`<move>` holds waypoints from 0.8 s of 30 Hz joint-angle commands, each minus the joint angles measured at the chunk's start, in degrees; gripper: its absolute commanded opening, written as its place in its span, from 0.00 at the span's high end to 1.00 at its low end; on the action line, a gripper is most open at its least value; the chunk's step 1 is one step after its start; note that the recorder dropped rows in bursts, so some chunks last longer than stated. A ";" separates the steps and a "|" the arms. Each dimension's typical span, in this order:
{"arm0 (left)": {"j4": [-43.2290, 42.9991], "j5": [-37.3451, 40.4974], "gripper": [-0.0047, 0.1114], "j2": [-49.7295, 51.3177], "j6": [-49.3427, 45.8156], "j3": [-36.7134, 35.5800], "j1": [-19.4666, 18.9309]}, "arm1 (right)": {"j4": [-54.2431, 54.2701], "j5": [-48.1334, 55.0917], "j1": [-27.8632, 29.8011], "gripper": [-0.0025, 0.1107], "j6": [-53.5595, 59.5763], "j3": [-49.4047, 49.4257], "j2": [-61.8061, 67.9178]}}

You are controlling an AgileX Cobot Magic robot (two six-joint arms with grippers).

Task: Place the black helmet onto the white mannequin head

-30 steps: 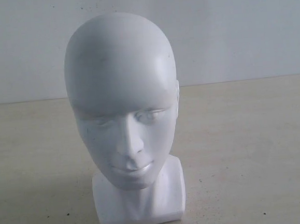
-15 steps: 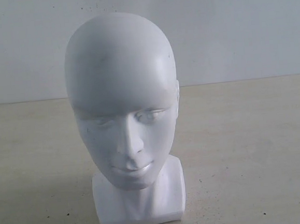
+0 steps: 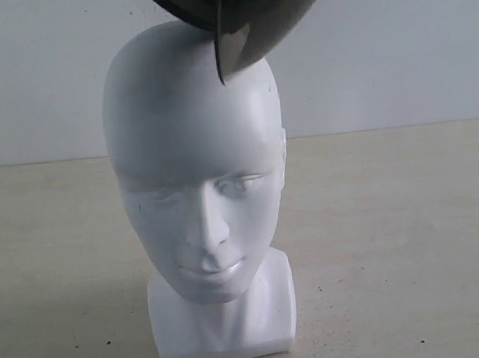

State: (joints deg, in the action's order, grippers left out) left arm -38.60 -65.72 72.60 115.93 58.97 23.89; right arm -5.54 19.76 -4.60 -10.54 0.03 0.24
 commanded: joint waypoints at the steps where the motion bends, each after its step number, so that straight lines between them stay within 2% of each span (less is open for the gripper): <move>1: 6.76 -4.24 0.92 0.02 -0.40 0.40 1.08 | -0.16 -0.17 -0.03 0.98 0.21 -0.03 -0.24; 12: 8.25 -4.24 0.92 4.76 0.16 0.40 6.01 | -0.16 -0.17 -0.03 0.98 0.21 -0.03 -0.24; 24: 8.52 -4.24 0.92 5.01 0.63 -1.30 6.13 | -0.16 -0.17 -0.03 0.98 0.21 -0.03 -0.24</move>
State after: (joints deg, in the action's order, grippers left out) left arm -33.97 -64.92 78.49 116.72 58.04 29.65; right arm -5.54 19.76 -4.60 -10.54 0.03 0.24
